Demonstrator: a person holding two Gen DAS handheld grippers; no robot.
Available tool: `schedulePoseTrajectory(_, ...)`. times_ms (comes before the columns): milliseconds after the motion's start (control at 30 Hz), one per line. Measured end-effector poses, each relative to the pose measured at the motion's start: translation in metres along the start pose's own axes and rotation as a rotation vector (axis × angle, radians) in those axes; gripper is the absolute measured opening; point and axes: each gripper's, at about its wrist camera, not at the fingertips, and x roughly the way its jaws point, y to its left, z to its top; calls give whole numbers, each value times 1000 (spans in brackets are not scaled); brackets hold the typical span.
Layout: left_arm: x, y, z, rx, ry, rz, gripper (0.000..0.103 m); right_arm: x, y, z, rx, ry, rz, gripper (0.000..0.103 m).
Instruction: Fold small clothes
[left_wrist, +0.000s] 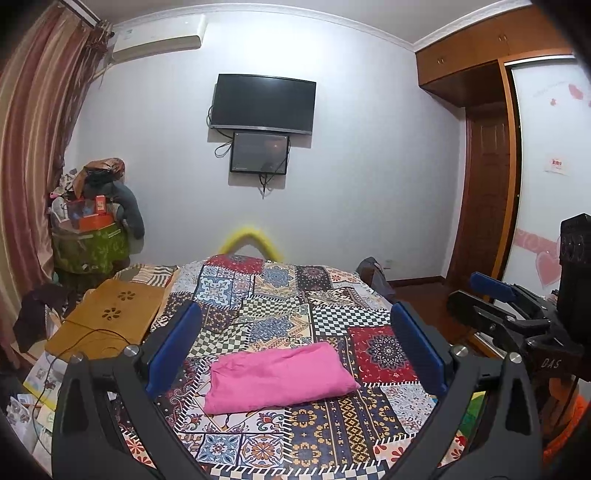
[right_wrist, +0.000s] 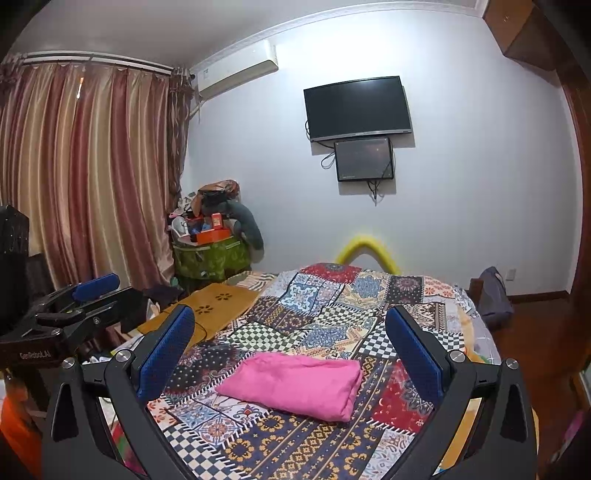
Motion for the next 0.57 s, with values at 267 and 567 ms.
schedulePoseTrajectory(267,0,4,-1,-9,4,-12,103,1,0,1,1,0,-2,102)
schedulePoseTrajectory(567,3,5,-2,-12,14,-13,103,1,1,1,4,4,-2,102)
